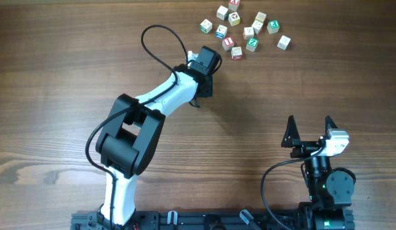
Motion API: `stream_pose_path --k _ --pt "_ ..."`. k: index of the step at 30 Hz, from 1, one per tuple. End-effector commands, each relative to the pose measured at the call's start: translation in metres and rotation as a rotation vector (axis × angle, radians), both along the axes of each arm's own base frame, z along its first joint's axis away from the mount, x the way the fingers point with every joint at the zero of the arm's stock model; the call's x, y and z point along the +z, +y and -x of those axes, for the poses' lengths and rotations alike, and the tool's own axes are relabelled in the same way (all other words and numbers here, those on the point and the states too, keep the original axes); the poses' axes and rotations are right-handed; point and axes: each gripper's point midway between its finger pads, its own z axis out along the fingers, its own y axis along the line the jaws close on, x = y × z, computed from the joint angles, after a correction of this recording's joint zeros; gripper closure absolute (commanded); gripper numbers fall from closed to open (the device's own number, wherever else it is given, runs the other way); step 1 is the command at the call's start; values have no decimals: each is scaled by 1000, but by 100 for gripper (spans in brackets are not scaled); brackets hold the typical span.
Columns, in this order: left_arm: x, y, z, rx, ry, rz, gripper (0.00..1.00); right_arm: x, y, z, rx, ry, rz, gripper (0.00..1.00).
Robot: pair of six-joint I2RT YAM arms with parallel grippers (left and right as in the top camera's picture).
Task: Form a horizontal line
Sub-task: 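Carry the block toward center and set it down, then retract left arm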
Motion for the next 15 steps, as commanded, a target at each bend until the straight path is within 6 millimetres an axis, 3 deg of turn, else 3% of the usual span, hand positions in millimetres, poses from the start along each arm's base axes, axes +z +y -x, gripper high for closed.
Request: stream_pose_path --k 1,8,10,11,12,15 --pt "-2 -1 3 1 13 24 67 2 1 0 10 -9 -4 0" --pt "-2 -1 2 1 11 25 60 2 1 0 10 -9 -4 0" --pt "-1 -2 1 1 7 27 52 2 1 0 10 -9 -4 0" --pt "0 -2 1 0 5 29 42 2 1 0 10 -9 -4 0" --pt "1 -3 -1 0 1 31 0 2 1 0 10 -9 -4 0" --pt "12 -8 -9 -1 -26 46 0 2 1 0 10 -9 -4 0"
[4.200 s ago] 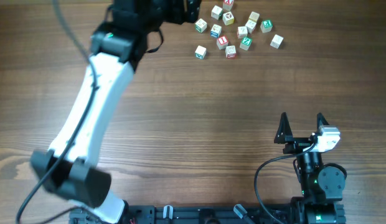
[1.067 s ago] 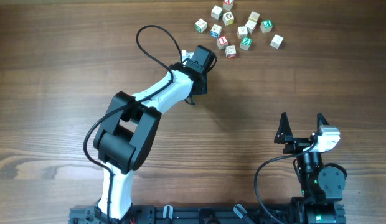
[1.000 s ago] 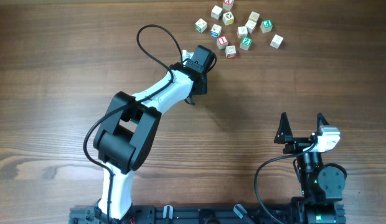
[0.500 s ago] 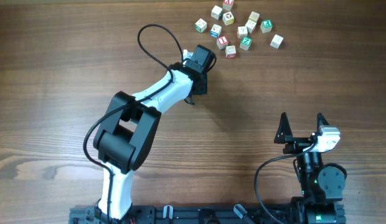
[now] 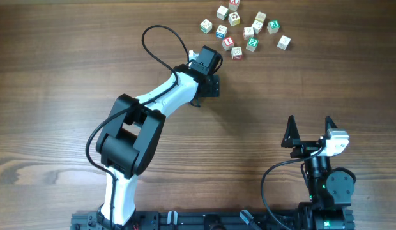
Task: Form a horizontal line
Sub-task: 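Carry the block toward center and set it down, then retract left arm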
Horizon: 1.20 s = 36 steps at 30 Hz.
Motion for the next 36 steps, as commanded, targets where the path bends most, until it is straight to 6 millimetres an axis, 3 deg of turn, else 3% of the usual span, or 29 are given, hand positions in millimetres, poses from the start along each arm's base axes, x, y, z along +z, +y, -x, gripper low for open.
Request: stream_pose_path --k 1,4,7,10,11,14,16,19,22,27,34,36 --pt "17 -6 -12 -8 -36 26 0 2 1 0 10 -9 -4 0" --pt "50 -12 -23 -38 -85 39 0 2 1 0 10 -9 -5 0" --pt "104 -12 -27 -41 -148 57 0 2 1 0 10 -9 -4 0" --pt "163 1 -17 -24 -224 66 0 2 1 0 10 -9 -4 0" --pt "190 11 -7 -12 -256 62 0 2 1 0 10 -9 -4 0" --pt "233 30 18 -2 -293 66 0 2 1 0 10 -9 -4 0" --pt "258 48 37 17 -320 46 0 2 1 0 10 -9 -4 0" --pt "290 90 75 66 -341 -42 0 2 1 0 10 -9 -4 0" --pt "296 113 102 78 -312 -101 0 2 1 0 10 -9 -4 0" --pt "288 150 149 147 -179 -158 0 2 1 0 10 -9 -4 0" --pt "282 199 172 329 -153 -131 0 1 6 1 35 -5 -33 0" --pt "277 206 176 357 -156 -97 0 1 15 1 86 12 -247 0"
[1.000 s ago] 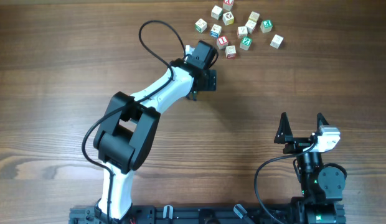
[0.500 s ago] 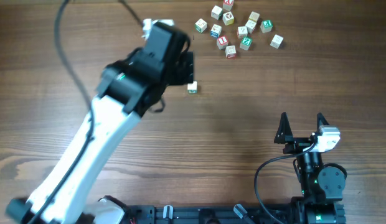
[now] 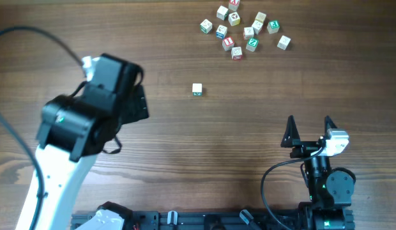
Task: Form a horizontal line
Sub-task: 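Carry the block toward center and set it down, then retract left arm, then reach the right gripper to the pile and grasp a white block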
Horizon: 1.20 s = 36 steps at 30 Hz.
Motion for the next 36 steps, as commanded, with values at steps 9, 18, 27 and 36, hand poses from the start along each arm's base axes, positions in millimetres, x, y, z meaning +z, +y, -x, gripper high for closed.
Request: stream_pose_path --k 9,18,27,36 --pt "-41 20 43 82 5 123 0 -26 73 12 364 329 -826 0" --pt "-75 24 56 103 55 110 0 -41 83 5 383 534 -642 1" --pt "-76 24 56 102 62 109 0 22 64 -45 275 820 -358 1" --pt "-76 24 57 102 63 109 0 75 71 -98 321 682 -421 0"
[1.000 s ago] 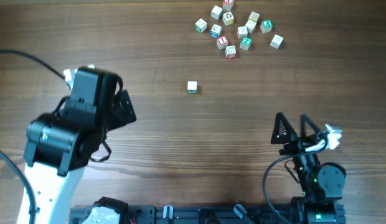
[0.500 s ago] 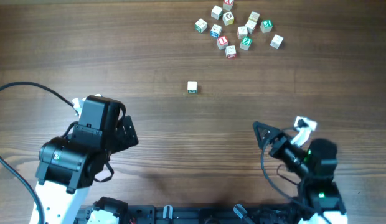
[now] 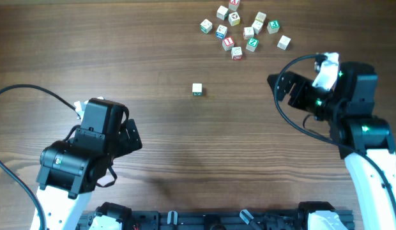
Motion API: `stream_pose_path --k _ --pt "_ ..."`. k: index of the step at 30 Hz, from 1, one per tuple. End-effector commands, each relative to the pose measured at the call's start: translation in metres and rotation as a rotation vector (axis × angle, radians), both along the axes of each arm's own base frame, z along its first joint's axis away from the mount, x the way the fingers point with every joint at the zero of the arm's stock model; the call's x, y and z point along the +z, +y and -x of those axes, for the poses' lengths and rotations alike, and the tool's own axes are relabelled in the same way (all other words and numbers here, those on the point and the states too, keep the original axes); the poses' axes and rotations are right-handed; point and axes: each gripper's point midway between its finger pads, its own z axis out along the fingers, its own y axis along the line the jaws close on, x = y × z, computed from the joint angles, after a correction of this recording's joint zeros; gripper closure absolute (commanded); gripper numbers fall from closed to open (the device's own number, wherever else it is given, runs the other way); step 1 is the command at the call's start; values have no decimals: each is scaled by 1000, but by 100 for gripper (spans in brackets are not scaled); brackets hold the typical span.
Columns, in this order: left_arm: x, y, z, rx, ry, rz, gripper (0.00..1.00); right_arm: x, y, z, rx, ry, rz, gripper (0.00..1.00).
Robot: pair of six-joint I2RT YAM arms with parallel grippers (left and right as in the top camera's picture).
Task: Form a horizontal line
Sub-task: 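Reach the right gripper to the pile and grasp a white block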
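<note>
One small white block (image 3: 197,89) with green marks lies alone on the wooden table (image 3: 185,160), near the middle. Several more lettered blocks (image 3: 239,29) sit in a loose cluster at the far right of centre. My left gripper (image 3: 133,137) hangs raised at the near left, well away from the lone block, with nothing between its open fingers. To the right of the lone block, my right gripper (image 3: 281,88) is lifted over the table, below the cluster, open and empty.
A black cable (image 3: 32,92) loops from the left arm over the left side of the table. The arm bases and a black rail (image 3: 204,220) run along the near edge.
The left arm has drawn back further toward the near left. The right arm has left its resting place at the near right and now reaches up toward the cluster. The lone block has not moved.
My left gripper was first stretched out over the spot just below the cluster, covering the block. Later the arm was back at the left and the block lay alone mid-table. Now the left arm is nearer its base and the right arm is out.
</note>
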Motion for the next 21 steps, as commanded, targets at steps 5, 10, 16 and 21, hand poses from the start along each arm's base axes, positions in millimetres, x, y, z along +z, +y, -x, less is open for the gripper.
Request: stream_pose_path --k 5,10,16,21 --pt "-1 1 1 19 -4 9 0 17 -6 -49 -40 -68 7 1" --pt "-1 1 1 19 -4 9 0 2 -16 -100 -42 4 134 0" --pt "-1 1 1 19 -4 9 0 -25 -12 -186 -29 21 327 1" --pt "-1 1 1 19 -4 9 0 -62 8 -237 9 17 340 1"
